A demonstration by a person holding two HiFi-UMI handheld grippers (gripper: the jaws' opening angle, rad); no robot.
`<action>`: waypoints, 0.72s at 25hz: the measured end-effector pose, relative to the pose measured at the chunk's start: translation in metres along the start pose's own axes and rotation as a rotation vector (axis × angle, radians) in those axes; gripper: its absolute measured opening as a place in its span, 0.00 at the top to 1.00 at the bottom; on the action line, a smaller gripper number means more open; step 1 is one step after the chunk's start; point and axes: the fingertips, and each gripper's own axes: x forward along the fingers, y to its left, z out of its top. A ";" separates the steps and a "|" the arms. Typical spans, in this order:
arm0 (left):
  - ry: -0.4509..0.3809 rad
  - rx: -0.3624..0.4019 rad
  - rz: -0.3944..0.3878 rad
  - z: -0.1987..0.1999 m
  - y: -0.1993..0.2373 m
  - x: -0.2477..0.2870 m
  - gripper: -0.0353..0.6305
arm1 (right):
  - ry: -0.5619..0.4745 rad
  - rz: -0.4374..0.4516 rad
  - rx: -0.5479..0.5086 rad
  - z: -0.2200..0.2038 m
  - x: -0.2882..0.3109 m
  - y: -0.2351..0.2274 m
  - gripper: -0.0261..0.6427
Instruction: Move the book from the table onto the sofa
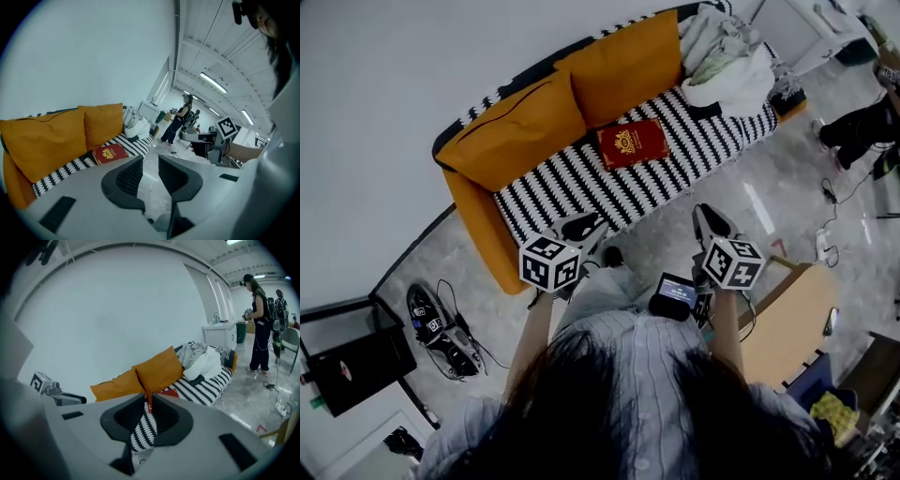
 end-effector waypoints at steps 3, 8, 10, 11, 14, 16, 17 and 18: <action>0.016 0.011 0.023 -0.004 -0.008 -0.006 0.78 | -0.008 0.008 0.008 -0.005 -0.014 -0.004 0.87; 0.007 0.001 0.060 -0.009 -0.029 -0.011 0.78 | -0.011 0.005 0.005 -0.022 -0.051 -0.021 0.87; -0.002 -0.008 0.062 -0.013 -0.043 -0.011 0.78 | -0.005 -0.001 0.011 -0.034 -0.069 -0.031 0.87; -0.007 -0.012 0.063 -0.016 -0.050 -0.011 0.78 | -0.001 -0.004 0.019 -0.041 -0.078 -0.037 0.87; -0.023 -0.013 0.067 -0.022 -0.074 -0.010 0.78 | 0.009 -0.004 0.051 -0.060 -0.103 -0.052 0.87; -0.026 -0.010 0.066 -0.029 -0.090 -0.010 0.78 | 0.008 -0.006 0.057 -0.070 -0.120 -0.060 0.87; -0.024 -0.008 0.065 -0.034 -0.099 -0.010 0.78 | 0.009 -0.010 0.054 -0.075 -0.128 -0.063 0.87; -0.021 -0.005 0.063 -0.040 -0.107 -0.010 0.78 | 0.012 -0.014 0.048 -0.080 -0.135 -0.066 0.87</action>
